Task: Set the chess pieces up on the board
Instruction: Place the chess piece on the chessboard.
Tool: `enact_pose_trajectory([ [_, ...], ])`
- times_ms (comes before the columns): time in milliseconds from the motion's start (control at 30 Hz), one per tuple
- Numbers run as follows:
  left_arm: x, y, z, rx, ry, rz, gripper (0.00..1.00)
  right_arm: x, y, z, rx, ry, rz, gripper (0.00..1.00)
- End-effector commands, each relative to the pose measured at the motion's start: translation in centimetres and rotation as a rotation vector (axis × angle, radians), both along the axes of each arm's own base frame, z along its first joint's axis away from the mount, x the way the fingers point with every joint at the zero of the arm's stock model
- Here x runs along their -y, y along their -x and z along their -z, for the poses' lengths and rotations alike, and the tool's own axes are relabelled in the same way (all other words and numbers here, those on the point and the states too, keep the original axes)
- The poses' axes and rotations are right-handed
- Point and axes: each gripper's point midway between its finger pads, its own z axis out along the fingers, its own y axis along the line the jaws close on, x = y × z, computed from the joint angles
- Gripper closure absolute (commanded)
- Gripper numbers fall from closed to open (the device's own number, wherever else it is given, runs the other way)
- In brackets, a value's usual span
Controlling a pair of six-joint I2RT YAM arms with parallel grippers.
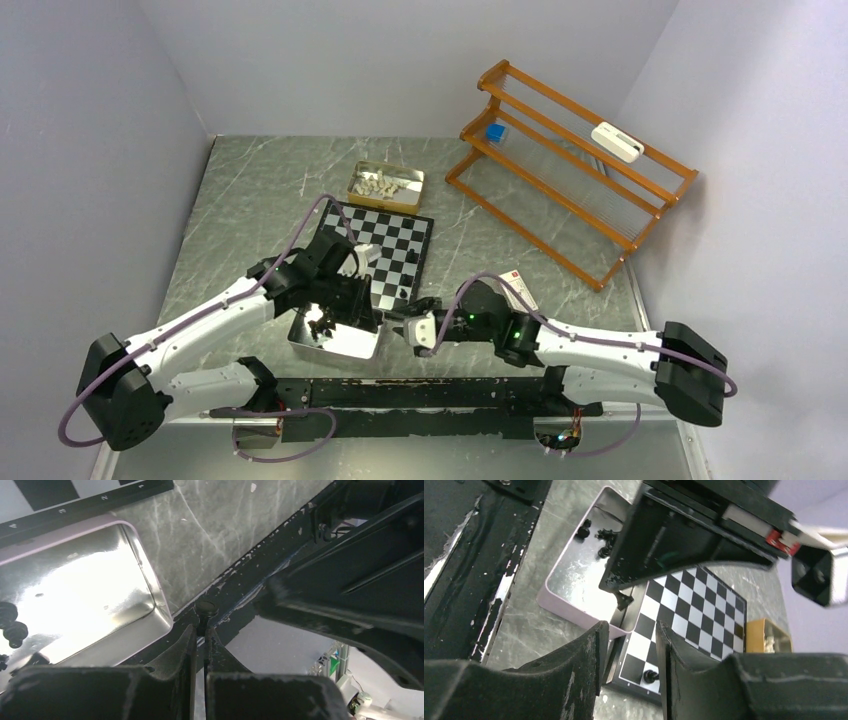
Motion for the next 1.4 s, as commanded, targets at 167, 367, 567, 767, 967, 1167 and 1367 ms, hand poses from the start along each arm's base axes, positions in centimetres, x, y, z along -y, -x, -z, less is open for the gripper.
enact_pose_trajectory([
  [167, 1.3, 1.5, -2.3, -0.011, 0.129, 0.095, 0.94, -2.4, 0.8, -0.1, 0.171, 0.067, -0.085, 0.53],
  [367, 1.4, 1.7, -2.4, -0.012, 0.14, 0.105, 0.94, -3.1, 1.4, 0.7, 0.192, 0.116, -0.1, 0.55],
  [567, 1.7, 1.7, -2.4, -0.017, 0.151, 0.111, 0.95, -3.4, 1.7, 0.8, 0.223, 0.12, -0.103, 0.59],
  [767, 1.6, 1.1, -2.7, 0.008, 0.138, 0.098, 0.95, -3.3, 1.8, 1.4, 0.225, 0.14, -0.096, 0.76],
  [967, 1.6, -0.3, -4.0, 0.075, 0.135, 0.04, 0.91, -3.1, 1.9, 1.1, 0.163, 0.087, -0.051, 0.92],
  [1167, 2.0, -1.4, -5.1, 0.129, 0.165, -0.003, 0.71, -3.6, 1.8, -1.0, 0.025, -0.067, 0.025, 0.99],
  [1367, 1.7, -2.8, -7.4, 0.222, 0.18, -0.055, 0.64, -3.3, 1.6, -2.9, -0.053, -0.181, 0.081, 0.98],
])
